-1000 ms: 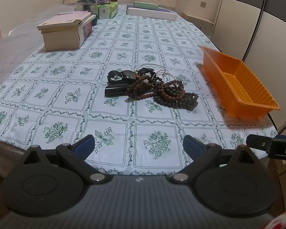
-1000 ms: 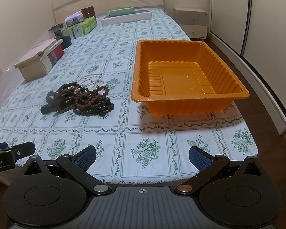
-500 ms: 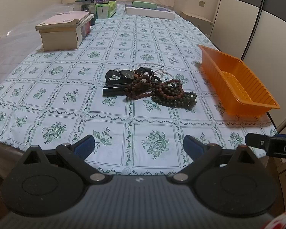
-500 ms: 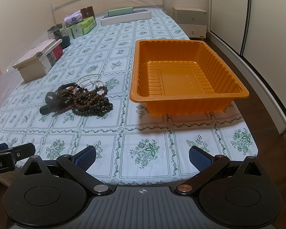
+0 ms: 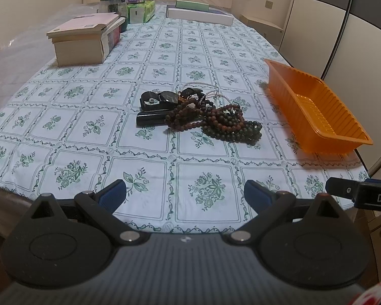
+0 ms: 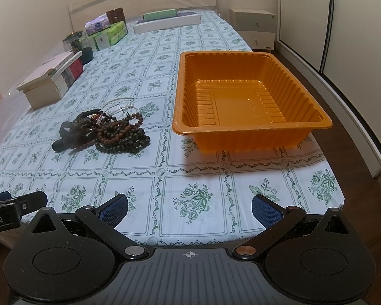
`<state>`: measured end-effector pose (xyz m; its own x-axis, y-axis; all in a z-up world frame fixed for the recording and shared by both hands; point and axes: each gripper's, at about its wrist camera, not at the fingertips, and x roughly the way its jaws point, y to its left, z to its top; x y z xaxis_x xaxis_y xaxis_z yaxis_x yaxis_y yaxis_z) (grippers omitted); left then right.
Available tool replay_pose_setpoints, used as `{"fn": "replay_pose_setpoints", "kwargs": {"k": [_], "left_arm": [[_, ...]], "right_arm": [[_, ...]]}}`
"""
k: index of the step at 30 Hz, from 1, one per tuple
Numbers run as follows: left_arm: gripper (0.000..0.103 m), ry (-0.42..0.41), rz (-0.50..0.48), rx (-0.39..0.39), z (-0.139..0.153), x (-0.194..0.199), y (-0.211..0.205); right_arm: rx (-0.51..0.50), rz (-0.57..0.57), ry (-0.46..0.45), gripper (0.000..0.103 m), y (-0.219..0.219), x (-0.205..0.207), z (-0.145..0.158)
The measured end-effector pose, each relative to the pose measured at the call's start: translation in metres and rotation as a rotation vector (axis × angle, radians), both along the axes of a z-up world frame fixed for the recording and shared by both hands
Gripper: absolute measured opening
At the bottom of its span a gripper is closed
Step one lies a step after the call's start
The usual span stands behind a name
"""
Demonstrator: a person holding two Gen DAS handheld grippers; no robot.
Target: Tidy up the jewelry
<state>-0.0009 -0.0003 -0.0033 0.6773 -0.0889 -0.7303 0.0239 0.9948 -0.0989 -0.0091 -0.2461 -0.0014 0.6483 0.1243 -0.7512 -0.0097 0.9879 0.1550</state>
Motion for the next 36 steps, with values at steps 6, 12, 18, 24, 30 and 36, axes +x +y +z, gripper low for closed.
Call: {"fn": "replay_pose_setpoints", "kwargs": {"k": [6, 12, 18, 24, 30, 36], "left_arm": [[0.098, 0.0, -0.002, -0.002, -0.0004, -0.0002, -0.0002], [0.098, 0.0, -0.001, 0.0, -0.0006, -0.0004, -0.0006], [0.098, 0.0, -0.001, 0.0, -0.0012, -0.0009, -0.0013], [0.098, 0.0, -0.006, -0.002, -0.0008, -0.0017, -0.0026], [0.098, 0.003, -0.01, -0.007, -0.0007, -0.0016, -0.0028], [0.098, 0.0, -0.008, -0.017, -0.0006, -0.0009, -0.0012]], "right_arm": [[0.0, 0.0, 0.001, 0.103, -0.0001, 0.0, 0.0], [0.001, 0.0, 0.0, 0.103, -0.0001, -0.0001, 0.0], [0.001, 0.0, 0.0, 0.103, 0.0002, -0.0006, -0.0002], [0.0, 0.0, 0.002, 0.103, 0.0005, -0.0009, -0.0005], [0.001, -0.001, 0.001, 0.103, 0.0012, -0.0016, -0.0011], [0.034, -0.016, -0.006, 0.103, -0.0021, -0.0022, -0.0009]]}}
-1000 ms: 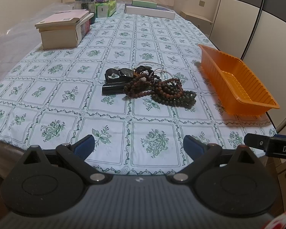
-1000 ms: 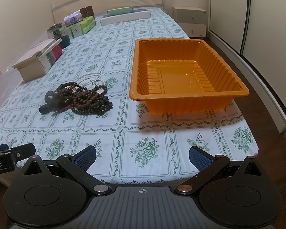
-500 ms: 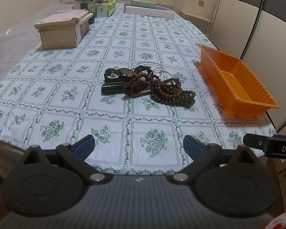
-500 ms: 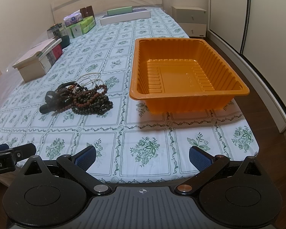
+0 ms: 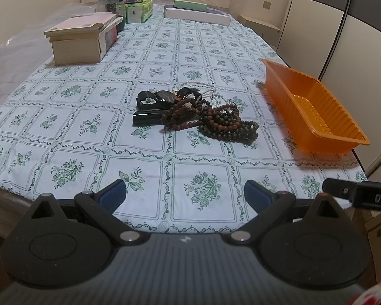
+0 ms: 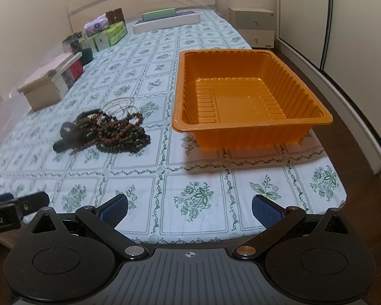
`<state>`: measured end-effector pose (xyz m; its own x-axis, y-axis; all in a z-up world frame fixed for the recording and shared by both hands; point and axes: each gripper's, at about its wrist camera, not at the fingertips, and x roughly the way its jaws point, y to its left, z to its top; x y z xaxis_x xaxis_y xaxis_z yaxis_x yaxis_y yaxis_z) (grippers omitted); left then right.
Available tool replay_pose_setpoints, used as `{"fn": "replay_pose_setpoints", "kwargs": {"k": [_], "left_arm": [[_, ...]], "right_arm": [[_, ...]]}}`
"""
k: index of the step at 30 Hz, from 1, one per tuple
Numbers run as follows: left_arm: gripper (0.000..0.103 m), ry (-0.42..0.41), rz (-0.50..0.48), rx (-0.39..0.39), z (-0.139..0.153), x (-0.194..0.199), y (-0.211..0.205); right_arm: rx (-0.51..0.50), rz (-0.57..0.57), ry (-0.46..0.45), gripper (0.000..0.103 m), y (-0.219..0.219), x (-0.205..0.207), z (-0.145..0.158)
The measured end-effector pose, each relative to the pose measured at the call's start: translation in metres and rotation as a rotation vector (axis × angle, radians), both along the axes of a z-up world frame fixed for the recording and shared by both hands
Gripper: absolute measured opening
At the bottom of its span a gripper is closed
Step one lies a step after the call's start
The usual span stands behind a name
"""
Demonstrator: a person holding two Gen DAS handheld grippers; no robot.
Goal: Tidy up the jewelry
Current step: 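Grasp the orange tray rim with the right gripper and lift it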
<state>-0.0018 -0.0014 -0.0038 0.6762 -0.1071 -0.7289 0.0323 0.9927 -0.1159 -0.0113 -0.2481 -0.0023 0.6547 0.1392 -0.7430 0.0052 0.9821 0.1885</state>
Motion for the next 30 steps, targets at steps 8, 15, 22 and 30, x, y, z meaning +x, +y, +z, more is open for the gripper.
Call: {"fn": "replay_pose_setpoints", "kwargs": {"k": [8, 15, 22, 30], "left_arm": [[0.099, 0.016, 0.026, -0.147, -0.002, 0.015, 0.015], [0.1, 0.021, 0.047, -0.239, -0.008, 0.031, 0.026], [0.1, 0.021, 0.063, -0.267, -0.018, 0.049, 0.029], [0.101, -0.025, 0.008, -0.34, -0.024, 0.062, 0.019]], "right_arm": [[0.129, -0.101, -0.186, 0.103, -0.051, -0.006, 0.026], [0.131, -0.278, -0.228, 0.103, -0.127, 0.021, 0.03], [0.083, -0.26, -0.21, 0.085, -0.164, 0.066, 0.014], [0.121, -0.209, -0.122, 0.054, -0.188, 0.093, -0.026]]}}
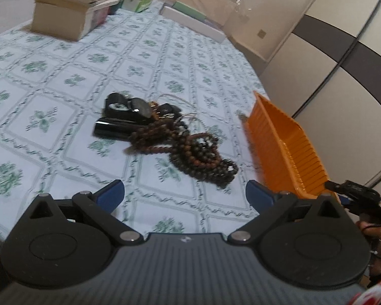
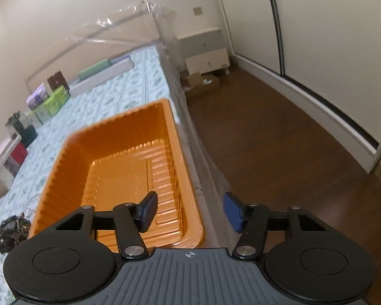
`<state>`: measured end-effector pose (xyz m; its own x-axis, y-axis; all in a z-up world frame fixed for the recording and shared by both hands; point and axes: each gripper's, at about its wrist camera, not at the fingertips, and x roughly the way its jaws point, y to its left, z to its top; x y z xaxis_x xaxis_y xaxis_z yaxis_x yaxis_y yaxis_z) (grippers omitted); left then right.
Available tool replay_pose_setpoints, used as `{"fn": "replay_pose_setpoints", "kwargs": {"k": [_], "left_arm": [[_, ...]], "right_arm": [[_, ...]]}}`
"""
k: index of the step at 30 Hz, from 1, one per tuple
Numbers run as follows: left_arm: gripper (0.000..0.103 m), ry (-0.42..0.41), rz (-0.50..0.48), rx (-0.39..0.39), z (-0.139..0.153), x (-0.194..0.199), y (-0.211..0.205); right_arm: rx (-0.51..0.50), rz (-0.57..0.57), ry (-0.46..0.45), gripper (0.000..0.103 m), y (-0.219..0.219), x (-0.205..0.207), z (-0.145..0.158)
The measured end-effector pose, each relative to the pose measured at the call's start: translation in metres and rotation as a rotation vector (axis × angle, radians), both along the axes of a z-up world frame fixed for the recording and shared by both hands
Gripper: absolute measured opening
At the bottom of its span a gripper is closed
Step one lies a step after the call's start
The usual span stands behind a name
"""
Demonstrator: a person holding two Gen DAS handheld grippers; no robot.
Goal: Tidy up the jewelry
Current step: 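Grasp the orange tray rim with the right gripper and lift it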
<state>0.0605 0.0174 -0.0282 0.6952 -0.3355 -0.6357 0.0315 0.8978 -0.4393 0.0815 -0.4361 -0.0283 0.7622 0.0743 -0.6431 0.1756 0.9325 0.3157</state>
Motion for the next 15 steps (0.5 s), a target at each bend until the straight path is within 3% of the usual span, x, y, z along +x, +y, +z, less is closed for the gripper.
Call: {"fn": "replay_pose_setpoints", "kwargs": {"k": [4, 15], "left_arm": [[0.101, -0.041, -0.021, 0.01, -0.004, 0.002, -0.007], [0.101, -0.051, -0.063, 0.001, -0.012, 0.01, -0.016]], "right_arm": [[0.004, 0.023, 0.013, 0.045, -0.003, 0.005, -0.008], [0.021, 0.039, 0.049, 0.029, -0.002, 0.019, -0.018]]}}
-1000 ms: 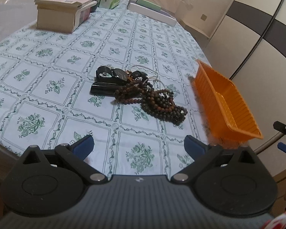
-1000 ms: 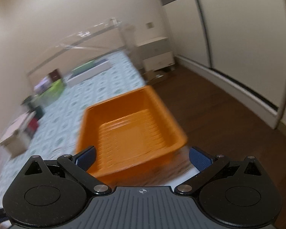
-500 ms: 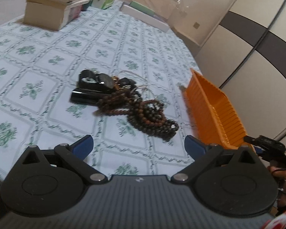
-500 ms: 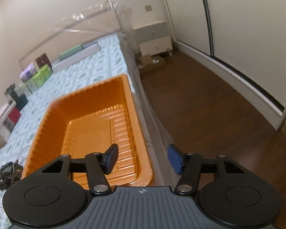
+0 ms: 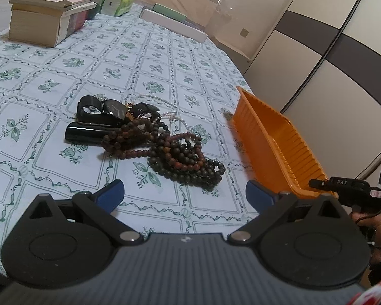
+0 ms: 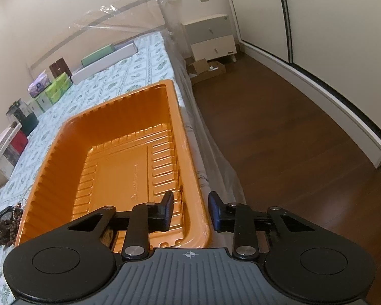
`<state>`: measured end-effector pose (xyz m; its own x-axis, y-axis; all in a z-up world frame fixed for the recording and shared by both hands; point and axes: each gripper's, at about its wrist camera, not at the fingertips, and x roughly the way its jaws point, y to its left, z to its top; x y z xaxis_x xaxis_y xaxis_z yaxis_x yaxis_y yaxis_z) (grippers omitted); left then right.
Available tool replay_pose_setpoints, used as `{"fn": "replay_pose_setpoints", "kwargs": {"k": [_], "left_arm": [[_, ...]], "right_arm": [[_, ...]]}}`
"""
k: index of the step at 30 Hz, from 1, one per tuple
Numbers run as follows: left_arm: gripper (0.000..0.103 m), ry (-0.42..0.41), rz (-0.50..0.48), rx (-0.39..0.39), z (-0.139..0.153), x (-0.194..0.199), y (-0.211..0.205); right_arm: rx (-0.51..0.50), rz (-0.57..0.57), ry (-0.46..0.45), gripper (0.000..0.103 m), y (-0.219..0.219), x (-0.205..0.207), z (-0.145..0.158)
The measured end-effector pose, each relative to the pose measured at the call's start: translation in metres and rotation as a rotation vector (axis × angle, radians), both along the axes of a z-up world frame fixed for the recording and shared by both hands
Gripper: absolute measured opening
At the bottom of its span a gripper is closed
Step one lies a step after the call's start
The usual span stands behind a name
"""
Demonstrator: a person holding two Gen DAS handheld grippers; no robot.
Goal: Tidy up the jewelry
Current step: 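Grasp the orange tray rim with the right gripper and lift it, then grasp a dark bead bracelet with the left gripper while the right holds the tray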
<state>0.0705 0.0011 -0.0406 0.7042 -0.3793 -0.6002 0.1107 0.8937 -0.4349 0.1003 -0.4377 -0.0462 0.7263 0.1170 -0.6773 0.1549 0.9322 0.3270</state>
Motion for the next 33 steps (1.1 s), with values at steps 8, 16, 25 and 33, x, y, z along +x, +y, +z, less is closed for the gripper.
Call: {"fn": "replay_pose_setpoints", "kwargs": {"k": [8, 16, 25, 33], "left_arm": [[0.101, -0.005, -0.03, 0.017, -0.001, 0.001, -0.006], [0.101, -0.036, -0.054, 0.123, 0.002, 0.0, -0.012], [0.1, -0.089, -0.089, 0.304, 0.008, 0.0, -0.007], [0.083, -0.146, -0.12, 0.474, 0.011, 0.011, 0.01]], "right_arm": [[-0.003, 0.003, 0.01, 0.013, 0.004, 0.004, 0.0], [-0.089, 0.028, 0.001, 0.006, 0.022, -0.001, 0.018], [-0.369, 0.138, -0.048, 0.003, 0.075, -0.013, 0.056], [-0.615, 0.237, -0.067, 0.003, 0.121, -0.021, 0.066]]}}
